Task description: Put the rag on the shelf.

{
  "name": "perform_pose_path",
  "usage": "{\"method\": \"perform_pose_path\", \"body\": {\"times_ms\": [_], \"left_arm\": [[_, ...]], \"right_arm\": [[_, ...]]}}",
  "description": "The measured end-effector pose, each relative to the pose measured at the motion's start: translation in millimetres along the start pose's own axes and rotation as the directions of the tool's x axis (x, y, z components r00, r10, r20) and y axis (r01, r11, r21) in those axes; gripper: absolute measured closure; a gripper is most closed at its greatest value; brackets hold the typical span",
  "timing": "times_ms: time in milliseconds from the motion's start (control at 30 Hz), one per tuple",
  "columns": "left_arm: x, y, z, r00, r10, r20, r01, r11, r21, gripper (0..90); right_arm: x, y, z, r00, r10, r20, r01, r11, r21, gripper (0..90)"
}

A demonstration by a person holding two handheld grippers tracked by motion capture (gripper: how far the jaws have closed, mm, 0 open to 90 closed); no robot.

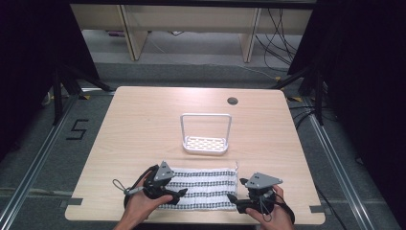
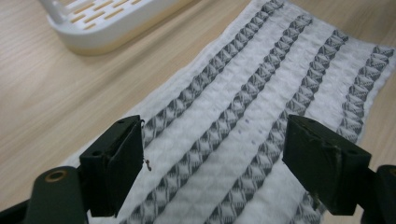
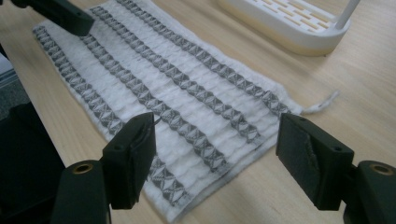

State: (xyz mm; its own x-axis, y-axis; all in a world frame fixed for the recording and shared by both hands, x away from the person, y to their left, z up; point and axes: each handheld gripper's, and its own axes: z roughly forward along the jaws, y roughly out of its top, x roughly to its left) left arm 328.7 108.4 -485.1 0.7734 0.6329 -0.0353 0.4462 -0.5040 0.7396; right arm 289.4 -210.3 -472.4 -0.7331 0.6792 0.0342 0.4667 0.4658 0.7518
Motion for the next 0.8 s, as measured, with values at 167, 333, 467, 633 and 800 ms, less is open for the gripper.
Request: {"method": "perform_pose_path", "body": {"times_ms": [167, 333, 467, 633, 800], "left_arm": [[0.9, 13.3, 10.9, 0.9993, 0.036, 0.014, -0.036, 0.9993, 0.006, 19.9], [0.6, 28.4, 27.4, 0.9987, 0.045, 0.022, -0.045, 0.9989, 0.014, 22.3], [-2.3, 42.2, 38.2, 0.9959, 0.079, 0.045, -0.080, 0.9965, 0.025, 23.1], [-7.3, 54.6, 50.0, 0.9941, 0.083, 0.070, -0.084, 0.9964, 0.014, 23.8], [-14.9, 73.9, 68.0, 0.9851, 0.124, 0.119, -0.131, 0.9898, 0.055, 24.6]], "right_arm": [[6.6, -4.7, -1.2, 1.0000, -0.008, -0.005, 0.008, 1.000, 0.016, 33.0], [12.5, -8.7, -2.0, 0.9998, -0.020, 0.004, 0.020, 0.999, 0.030, 35.6], [16.4, -13.3, -0.6, 0.9994, -0.034, 0.008, 0.034, 0.998, 0.048, 38.1], [16.2, -16.6, -1.7, 0.9994, -0.034, 0.008, 0.033, 0.998, 0.052, 41.1], [14.5, -19.8, -3.2, 0.9997, -0.012, 0.022, 0.010, 0.998, 0.063, 42.9]]}}
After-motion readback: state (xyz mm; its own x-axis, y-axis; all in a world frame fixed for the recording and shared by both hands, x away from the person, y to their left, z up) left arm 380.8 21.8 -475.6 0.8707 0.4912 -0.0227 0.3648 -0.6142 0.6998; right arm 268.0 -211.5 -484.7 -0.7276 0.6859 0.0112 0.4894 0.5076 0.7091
